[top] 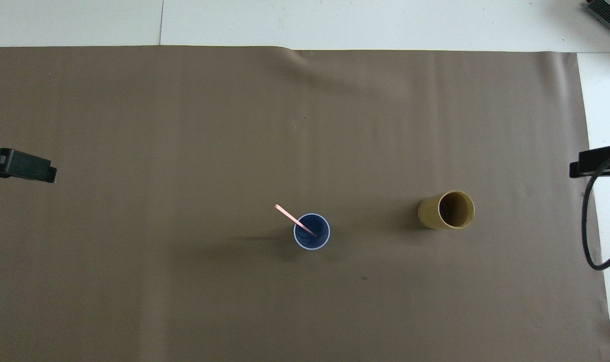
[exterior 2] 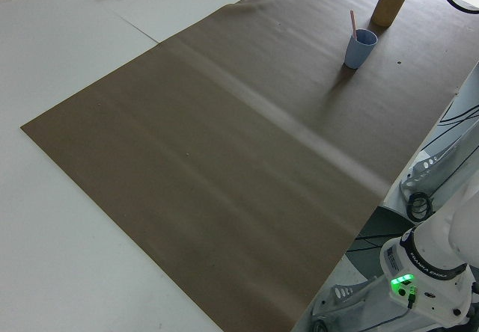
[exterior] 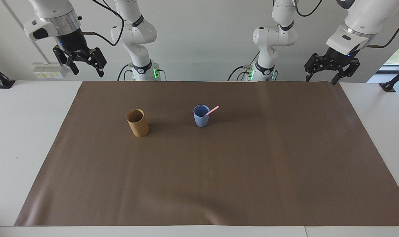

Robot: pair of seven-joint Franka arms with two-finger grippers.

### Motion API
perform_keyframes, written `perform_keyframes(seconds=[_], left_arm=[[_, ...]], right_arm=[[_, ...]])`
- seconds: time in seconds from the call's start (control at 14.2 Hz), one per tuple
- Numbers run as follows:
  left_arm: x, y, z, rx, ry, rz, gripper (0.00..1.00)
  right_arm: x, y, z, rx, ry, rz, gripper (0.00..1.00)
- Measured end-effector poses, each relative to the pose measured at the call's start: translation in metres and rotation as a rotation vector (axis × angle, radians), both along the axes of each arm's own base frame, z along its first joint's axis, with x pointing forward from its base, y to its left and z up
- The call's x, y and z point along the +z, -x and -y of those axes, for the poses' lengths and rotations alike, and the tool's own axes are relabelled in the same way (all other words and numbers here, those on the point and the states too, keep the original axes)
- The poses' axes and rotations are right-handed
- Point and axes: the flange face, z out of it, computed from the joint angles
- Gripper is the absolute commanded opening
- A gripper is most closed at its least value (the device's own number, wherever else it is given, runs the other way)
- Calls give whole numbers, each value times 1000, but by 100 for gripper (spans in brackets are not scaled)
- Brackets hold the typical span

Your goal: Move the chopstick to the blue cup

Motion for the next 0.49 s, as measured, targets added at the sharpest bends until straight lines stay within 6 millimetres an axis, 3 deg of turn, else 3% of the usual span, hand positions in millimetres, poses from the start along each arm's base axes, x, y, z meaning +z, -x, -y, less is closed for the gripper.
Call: perform_keyframes(seconds=[0.49], left_arm=[[0, 0, 0, 0, 0, -1, 100]], right_arm=[[-1, 1, 3, 5, 14, -12, 100]])
